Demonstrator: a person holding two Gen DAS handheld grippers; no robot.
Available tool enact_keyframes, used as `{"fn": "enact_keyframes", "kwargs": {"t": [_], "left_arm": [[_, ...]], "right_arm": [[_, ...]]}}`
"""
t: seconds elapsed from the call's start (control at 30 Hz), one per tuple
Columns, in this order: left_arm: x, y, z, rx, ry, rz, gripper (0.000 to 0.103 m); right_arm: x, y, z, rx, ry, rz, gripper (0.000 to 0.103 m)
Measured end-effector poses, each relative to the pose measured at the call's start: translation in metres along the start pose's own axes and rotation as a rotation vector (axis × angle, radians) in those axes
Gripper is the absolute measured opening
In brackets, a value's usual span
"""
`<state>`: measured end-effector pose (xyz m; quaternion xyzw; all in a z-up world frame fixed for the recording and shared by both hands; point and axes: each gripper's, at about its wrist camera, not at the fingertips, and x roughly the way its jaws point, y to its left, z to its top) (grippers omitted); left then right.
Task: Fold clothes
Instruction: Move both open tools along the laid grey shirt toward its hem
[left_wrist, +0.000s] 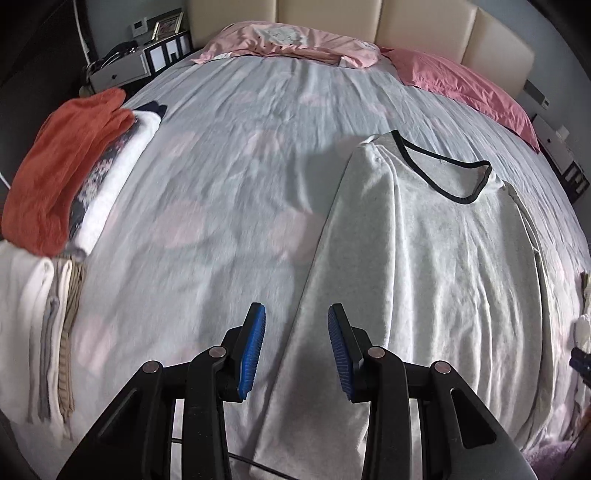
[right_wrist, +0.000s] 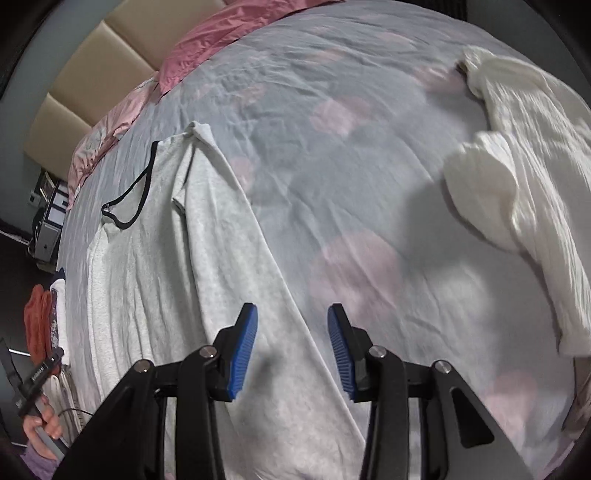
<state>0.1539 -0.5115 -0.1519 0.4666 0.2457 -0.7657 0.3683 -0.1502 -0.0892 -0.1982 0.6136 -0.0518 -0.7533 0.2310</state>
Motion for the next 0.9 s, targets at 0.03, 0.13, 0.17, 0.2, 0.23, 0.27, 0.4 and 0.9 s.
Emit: {"fn": "enact_keyframes", "kwargs": {"t": [0.03,0.13,0.17,0.2,0.23,0.27,0.4,0.9], "left_arm": [[-0.001,0.004,-0.004,-0.015,0.005,0.000,0.037],[-0.003,0.015,-0.017,-0.060,0.019,-0.002,0.037],[-0.003,0.019,-0.021,-0.075,0.023,-0.002,0.037],[-0.004,0.023,-0.025,-0.090,0.028,-0.003,0.037],[-0.004,0.027,-0.029,-0.104,0.033,-0.003,0.037],[-0.005,0.031,-0.034,-0.119,0.037,-0.003,0.037],[-0.008,0.041,-0.046,-0.159,0.051,-0.007,0.037],[-0.009,0.040,-0.052,-0.160,0.081,-0.035,0.037]], "right_arm": [[0.002,-0.008,-0.007,0.018,0.018,-0.013,0.039],[0.008,-0.031,-0.023,0.112,0.081,-0.017,0.039],[0.010,-0.039,-0.028,0.154,0.105,-0.009,0.039],[0.007,-0.041,-0.029,0.162,0.097,0.009,0.039],[0.004,-0.037,-0.030,0.146,0.094,0.000,0.039],[0.002,-0.033,-0.030,0.124,0.096,-0.021,0.039],[0.014,-0.011,-0.038,0.015,0.192,-0.057,0.039],[-0.022,0.006,-0.037,-0.014,0.091,-0.133,0.002]]}}
